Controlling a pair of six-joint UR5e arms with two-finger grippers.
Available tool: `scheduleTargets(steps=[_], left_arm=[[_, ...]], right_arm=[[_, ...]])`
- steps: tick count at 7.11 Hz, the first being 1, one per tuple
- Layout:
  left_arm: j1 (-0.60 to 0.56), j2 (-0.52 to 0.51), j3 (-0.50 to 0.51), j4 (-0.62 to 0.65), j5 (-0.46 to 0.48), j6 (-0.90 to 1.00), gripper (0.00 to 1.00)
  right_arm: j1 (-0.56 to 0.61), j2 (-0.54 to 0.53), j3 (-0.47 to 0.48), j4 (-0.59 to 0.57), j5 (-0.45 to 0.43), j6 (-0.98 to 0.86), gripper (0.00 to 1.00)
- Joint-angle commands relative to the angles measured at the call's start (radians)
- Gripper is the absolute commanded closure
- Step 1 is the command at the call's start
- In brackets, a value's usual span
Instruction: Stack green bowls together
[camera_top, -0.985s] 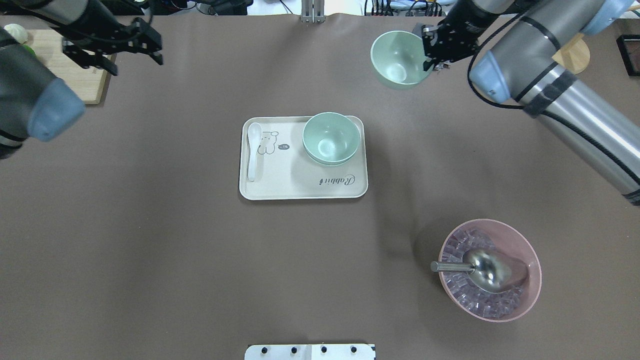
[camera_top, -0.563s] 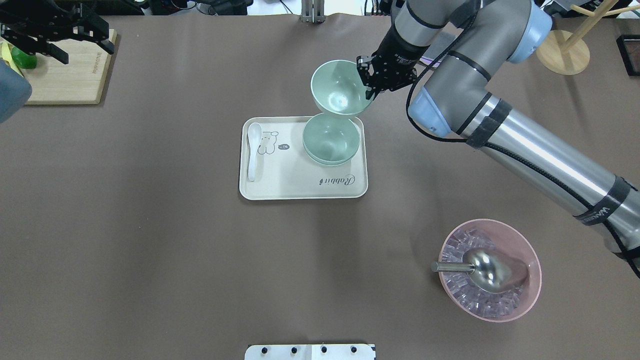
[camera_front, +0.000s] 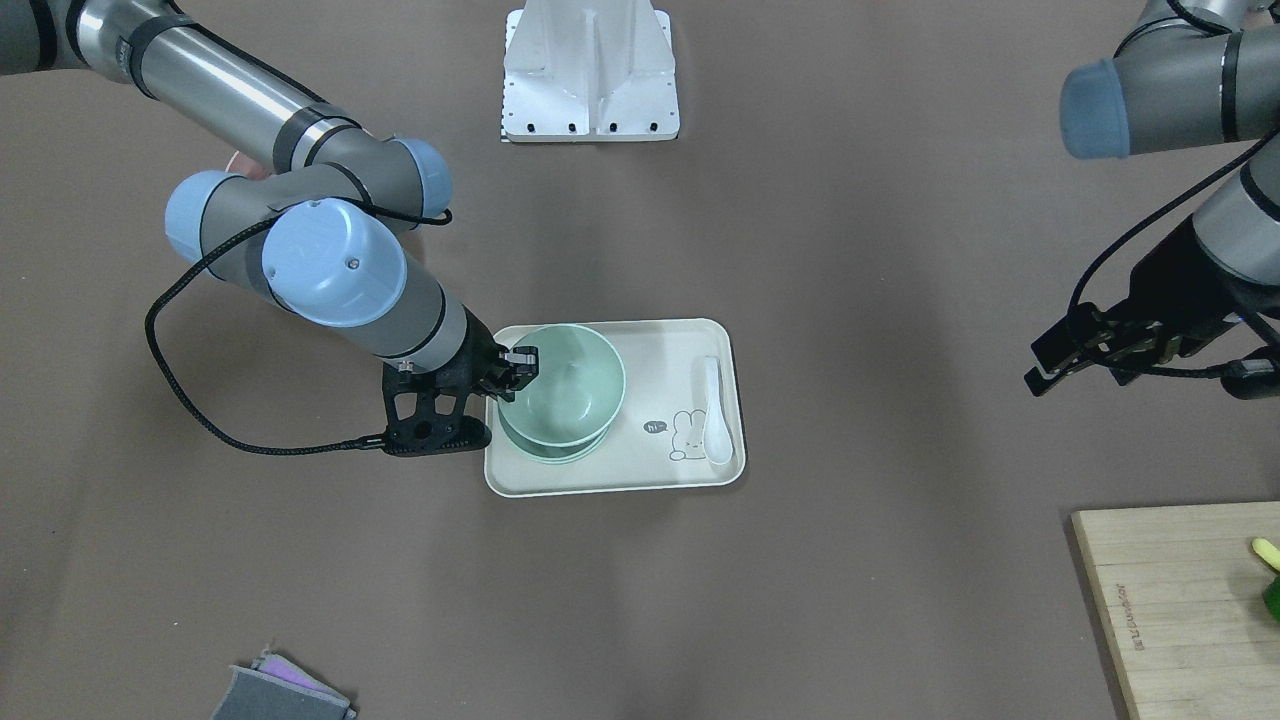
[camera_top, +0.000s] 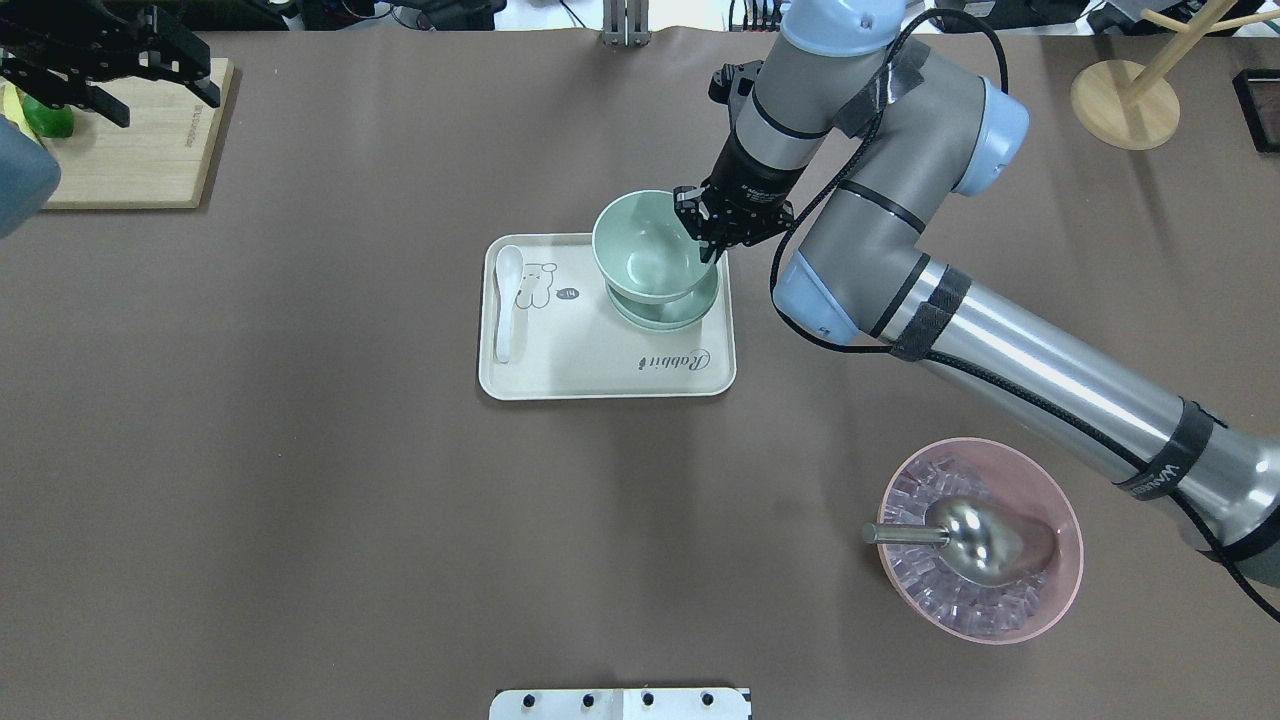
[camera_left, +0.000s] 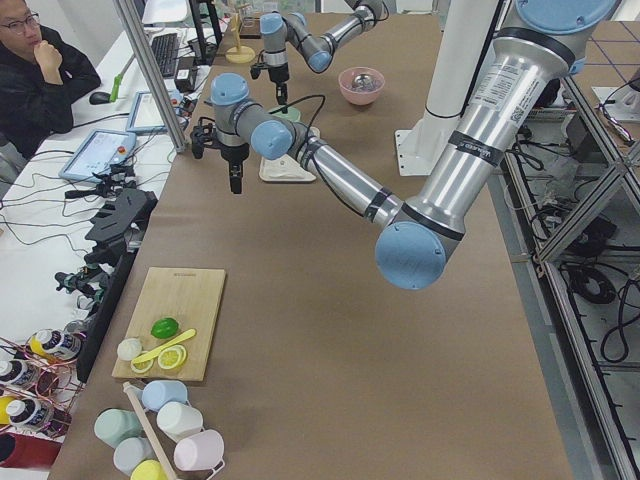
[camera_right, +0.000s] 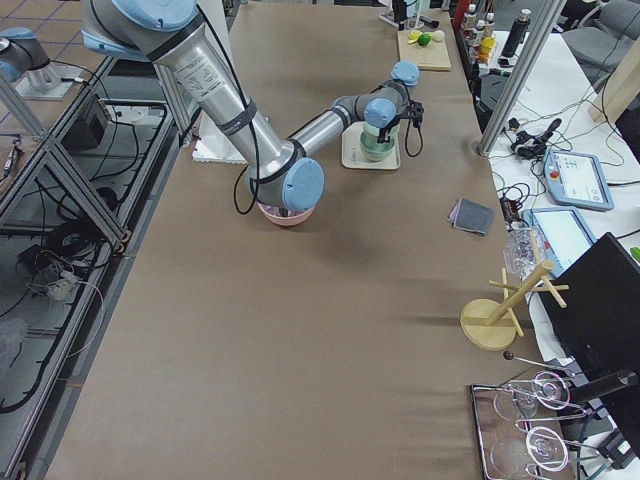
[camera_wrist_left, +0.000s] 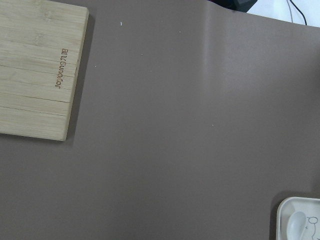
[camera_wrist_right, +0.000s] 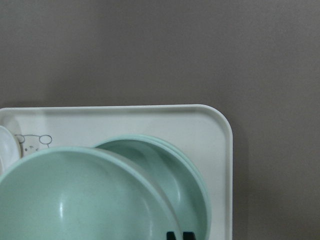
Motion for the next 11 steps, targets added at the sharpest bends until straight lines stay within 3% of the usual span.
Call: scheduleTargets(steps=[1, 4, 5, 6, 8, 11], left_arm=[[0.000, -0.002, 0.003, -0.001, -0.001, -0.001, 0.02], [0.000, -0.003, 0.011, -0.001, -0.002, -0.001, 0.02], [0.000, -0.003, 0.011, 0.001, -0.001, -0.001, 0.02], [0.000, -0.003, 0.014, -0.001, -0.002, -0.001, 0.02], [-0.006, -0.003, 0.014, -0.004, -0.002, 0.000, 0.02], [-0.067, 0.015, 0.016, -0.010, -0.002, 0.006, 0.02]], right_arm=[[-0.001, -0.020, 0.021, -0.017, 0.005, 0.000, 1.00], [0.005, -0.036, 0.030, -0.015, 0.003, -0.016, 1.00], [0.005, -0.034, 0.030, -0.015, 0.002, -0.010, 0.88], [0.005, -0.037, 0.038, -0.012, -0.010, -0.002, 0.01], [0.030, -0.046, 0.075, -0.017, 0.002, -0.002, 0.00], [0.192, -0.115, 0.163, -0.110, 0.045, -0.048, 0.00]])
